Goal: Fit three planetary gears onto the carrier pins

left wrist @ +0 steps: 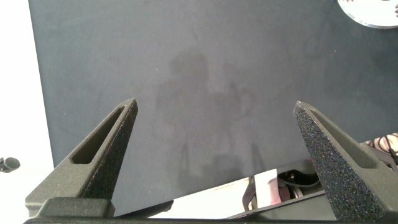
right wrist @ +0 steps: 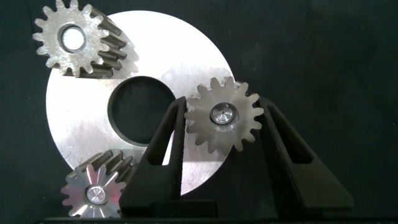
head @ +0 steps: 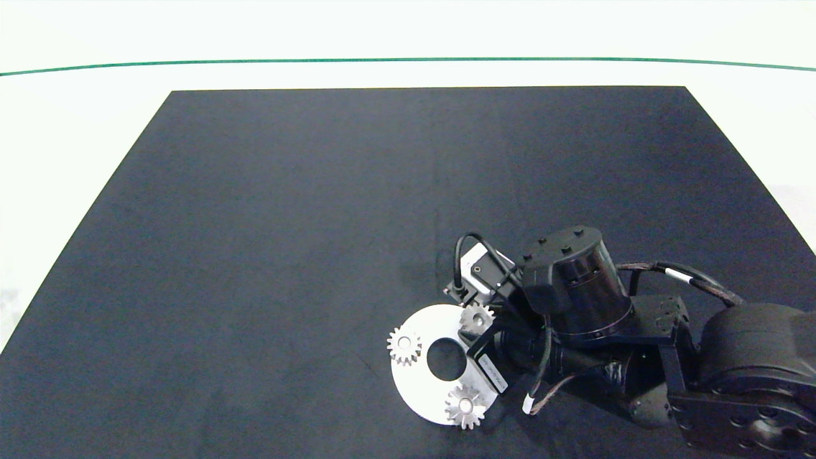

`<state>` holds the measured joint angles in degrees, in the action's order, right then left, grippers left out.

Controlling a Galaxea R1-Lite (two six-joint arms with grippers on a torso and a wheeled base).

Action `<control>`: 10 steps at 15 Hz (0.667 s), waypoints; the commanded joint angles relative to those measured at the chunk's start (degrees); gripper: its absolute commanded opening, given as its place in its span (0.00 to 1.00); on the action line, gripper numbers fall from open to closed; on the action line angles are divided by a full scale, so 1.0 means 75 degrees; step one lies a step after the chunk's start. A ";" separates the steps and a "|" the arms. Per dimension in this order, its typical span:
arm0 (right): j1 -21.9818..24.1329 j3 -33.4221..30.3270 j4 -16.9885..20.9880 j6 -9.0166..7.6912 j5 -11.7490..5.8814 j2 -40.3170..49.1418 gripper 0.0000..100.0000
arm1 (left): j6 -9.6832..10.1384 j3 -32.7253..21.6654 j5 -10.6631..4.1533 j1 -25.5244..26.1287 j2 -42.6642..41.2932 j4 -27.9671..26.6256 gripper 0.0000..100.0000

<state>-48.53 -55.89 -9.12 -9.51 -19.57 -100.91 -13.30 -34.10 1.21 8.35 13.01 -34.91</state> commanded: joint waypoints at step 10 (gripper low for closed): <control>0.0166 -0.0001 -0.0144 -0.0056 -0.0040 -0.0045 1.00 | -0.0008 -0.0012 0.0003 0.0000 0.0023 -0.0021 1.00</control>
<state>-47.49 -55.85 -10.08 -9.84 -19.74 -101.73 -13.28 -34.19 1.23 8.35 13.12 -34.87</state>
